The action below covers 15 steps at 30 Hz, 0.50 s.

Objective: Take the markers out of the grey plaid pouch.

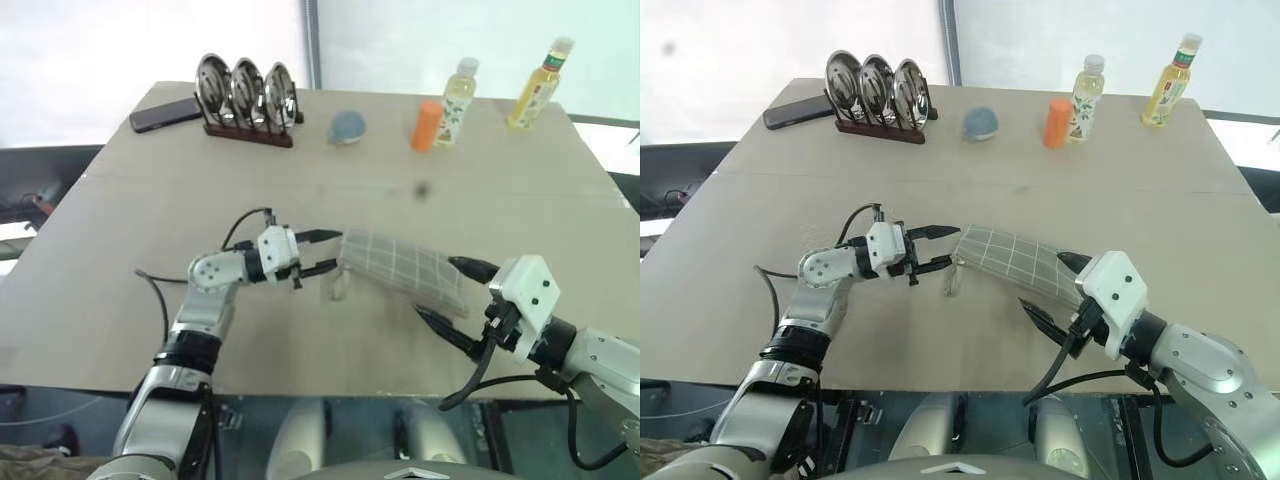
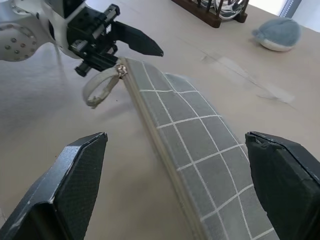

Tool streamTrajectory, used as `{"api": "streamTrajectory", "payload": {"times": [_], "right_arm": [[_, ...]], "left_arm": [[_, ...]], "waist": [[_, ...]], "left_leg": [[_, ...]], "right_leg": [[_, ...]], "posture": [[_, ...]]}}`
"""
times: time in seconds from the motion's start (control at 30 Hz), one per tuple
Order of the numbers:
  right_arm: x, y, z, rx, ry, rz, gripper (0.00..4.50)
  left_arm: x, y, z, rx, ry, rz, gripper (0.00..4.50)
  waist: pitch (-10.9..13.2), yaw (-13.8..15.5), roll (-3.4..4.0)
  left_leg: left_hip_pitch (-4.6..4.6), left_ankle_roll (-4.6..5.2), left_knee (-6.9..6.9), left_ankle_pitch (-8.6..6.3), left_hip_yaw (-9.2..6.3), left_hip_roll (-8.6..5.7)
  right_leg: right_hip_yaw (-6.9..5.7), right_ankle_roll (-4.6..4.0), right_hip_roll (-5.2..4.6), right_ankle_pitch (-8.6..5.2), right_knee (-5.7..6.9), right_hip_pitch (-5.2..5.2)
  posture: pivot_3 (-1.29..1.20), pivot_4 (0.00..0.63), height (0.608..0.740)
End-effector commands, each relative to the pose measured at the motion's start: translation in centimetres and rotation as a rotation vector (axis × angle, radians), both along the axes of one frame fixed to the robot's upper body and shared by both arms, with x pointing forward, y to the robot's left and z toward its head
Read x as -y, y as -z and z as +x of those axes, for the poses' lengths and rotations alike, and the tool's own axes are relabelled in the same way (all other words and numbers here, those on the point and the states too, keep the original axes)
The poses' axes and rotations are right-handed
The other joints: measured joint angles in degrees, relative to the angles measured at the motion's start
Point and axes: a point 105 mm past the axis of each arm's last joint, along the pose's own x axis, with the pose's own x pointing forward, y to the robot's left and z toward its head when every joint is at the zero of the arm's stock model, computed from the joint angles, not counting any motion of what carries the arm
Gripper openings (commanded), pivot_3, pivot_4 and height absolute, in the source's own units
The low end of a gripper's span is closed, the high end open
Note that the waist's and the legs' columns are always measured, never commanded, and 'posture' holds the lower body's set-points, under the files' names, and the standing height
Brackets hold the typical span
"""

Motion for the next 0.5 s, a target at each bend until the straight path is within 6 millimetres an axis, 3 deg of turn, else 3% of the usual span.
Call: {"api": "streamTrajectory", "payload": {"times": [0.03,0.07,0.17,0.3,0.4,0.5], "right_arm": [[-0.2,-1.1,-0.3,0.060,-0.008,-0.008,4.50],[-0.2,-1.1,-0.4,0.060,-0.007,-0.009,4.50],[0.0,-1.0,-0.4,0.052,0.000,-0.006,4.50],[-0.1,-1.0,-0.4,0.047,0.007,-0.007,4.50],[0.1,-1.4,0.0,0.051,0.030,-0.021,4.50],[0.0,-2.0,0.2,0.054,0.029,-0.022,4.50]], "left_arm": [[1.0,-1.0,0.2,0.068,0.029,-0.010,1.62],[1.1,-0.9,0.1,0.068,0.042,-0.005,1.36],[1.2,-0.8,0.0,0.069,0.055,-0.013,0.03],[1.8,-1.7,0.1,-0.137,0.067,-0.161,0.03],[2.7,-3.0,-0.8,-0.371,0.115,-0.291,0.03],[3.3,-4.0,-1.6,-0.497,0.124,-0.358,0.03]], "waist": [[0.0,-0.1,0.00],[0.0,-0.1,0.00],[0.0,-0.2,0.00],[0.0,-0.2,0.01],[0.0,-0.4,0.01],[0.0,-0.4,0.02]], "left_leg": [[-0.01,0.03,0.00,-0.02,0.02,0.00],[-0.02,0.06,0.00,-0.04,0.03,0.00],[-0.03,0.08,-0.08,-0.05,0.02,0.01],[-0.03,0.08,-0.14,-0.05,0.02,0.01],[-0.04,0.09,-0.09,-0.05,0.02,0.02],[-0.02,0.08,-0.06,-0.05,0.00,0.05]], "right_leg": [[0.01,0.00,0.00,0.00,-0.02,0.02],[0.01,0.00,-0.01,0.01,-0.03,0.03],[0.01,-0.01,0.02,0.01,-0.04,0.01],[0.01,0.00,0.03,0.00,-0.04,-0.01],[0.01,0.00,0.02,0.00,-0.04,0.01],[0.00,0.01,0.03,0.00,-0.03,0.02]], "posture": [[0.00,0.150,0.740],[0.00,0.150,0.740],[0.00,0.150,0.740],[0.00,0.150,0.740],[0.00,0.150,0.740],[0.00,0.150,0.740]]}}
